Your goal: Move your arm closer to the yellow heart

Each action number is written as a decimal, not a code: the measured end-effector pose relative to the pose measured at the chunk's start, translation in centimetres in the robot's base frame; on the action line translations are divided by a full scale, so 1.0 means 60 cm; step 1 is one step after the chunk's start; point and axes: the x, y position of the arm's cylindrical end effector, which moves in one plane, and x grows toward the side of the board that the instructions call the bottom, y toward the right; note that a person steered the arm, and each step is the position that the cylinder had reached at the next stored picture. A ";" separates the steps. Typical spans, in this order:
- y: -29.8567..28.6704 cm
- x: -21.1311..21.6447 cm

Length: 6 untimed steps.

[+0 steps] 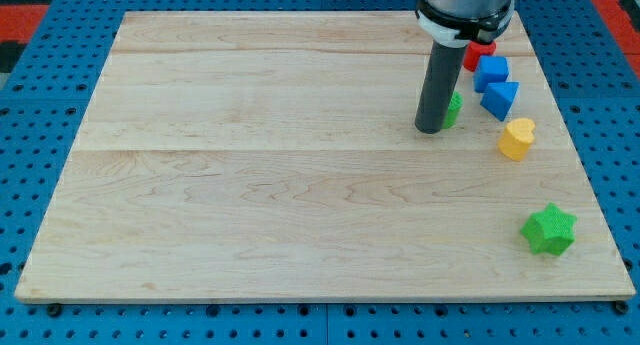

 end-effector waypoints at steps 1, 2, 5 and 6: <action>0.000 0.004; -0.011 0.038; 0.112 0.115; 0.203 0.118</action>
